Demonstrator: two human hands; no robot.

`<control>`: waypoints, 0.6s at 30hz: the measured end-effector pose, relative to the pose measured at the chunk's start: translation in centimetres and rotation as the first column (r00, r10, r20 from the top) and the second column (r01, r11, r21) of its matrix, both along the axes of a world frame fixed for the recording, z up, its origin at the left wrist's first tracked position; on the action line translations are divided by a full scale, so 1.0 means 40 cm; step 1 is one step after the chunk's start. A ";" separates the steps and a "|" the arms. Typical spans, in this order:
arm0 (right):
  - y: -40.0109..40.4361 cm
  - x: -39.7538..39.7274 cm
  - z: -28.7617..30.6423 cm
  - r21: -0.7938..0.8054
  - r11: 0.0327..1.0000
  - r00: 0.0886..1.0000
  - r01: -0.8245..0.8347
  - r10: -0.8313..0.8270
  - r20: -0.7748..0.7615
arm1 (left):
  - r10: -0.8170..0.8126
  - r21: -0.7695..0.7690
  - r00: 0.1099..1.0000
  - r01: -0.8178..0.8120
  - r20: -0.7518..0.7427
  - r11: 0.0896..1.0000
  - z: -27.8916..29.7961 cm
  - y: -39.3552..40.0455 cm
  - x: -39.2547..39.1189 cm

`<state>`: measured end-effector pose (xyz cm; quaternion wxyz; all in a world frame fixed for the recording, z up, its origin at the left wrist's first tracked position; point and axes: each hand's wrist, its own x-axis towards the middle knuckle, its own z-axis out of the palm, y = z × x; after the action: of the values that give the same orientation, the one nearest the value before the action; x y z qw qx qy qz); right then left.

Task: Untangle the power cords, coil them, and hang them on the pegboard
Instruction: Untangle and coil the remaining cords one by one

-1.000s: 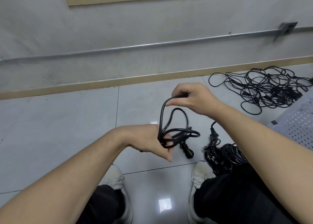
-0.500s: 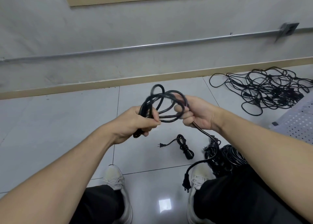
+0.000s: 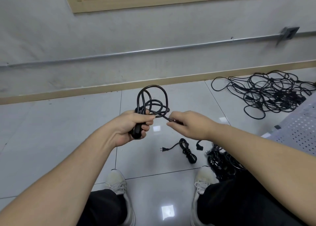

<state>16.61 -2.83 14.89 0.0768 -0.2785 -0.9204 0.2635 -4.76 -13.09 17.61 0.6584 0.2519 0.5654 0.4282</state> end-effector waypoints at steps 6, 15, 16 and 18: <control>-0.057 -0.032 0.031 0.344 0.888 0.952 -0.305 0.278 0.126 | -0.068 -0.139 0.939 0.021 -0.338 0.990 -0.036 0.011 0.008; -0.009 -0.026 0.076 0.537 0.794 0.903 -0.286 0.410 -0.125 | -0.533 -0.246 0.357 0.604 -0.767 0.758 -0.022 -0.014 0.098; 0.000 -0.027 0.080 0.535 0.800 0.908 -0.272 0.397 -0.132 | -0.530 -0.256 0.325 0.608 -0.784 0.752 -0.030 -0.014 0.112; 0.022 -0.023 0.086 0.529 0.819 0.914 -0.221 0.364 -0.182 | -0.464 -0.192 0.449 0.528 -0.763 0.827 -0.035 -0.007 0.116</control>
<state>15.68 -1.94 18.33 0.2309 -0.0639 -0.9689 0.0622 -0.13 -13.37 16.23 0.4290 0.5898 0.6791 0.0831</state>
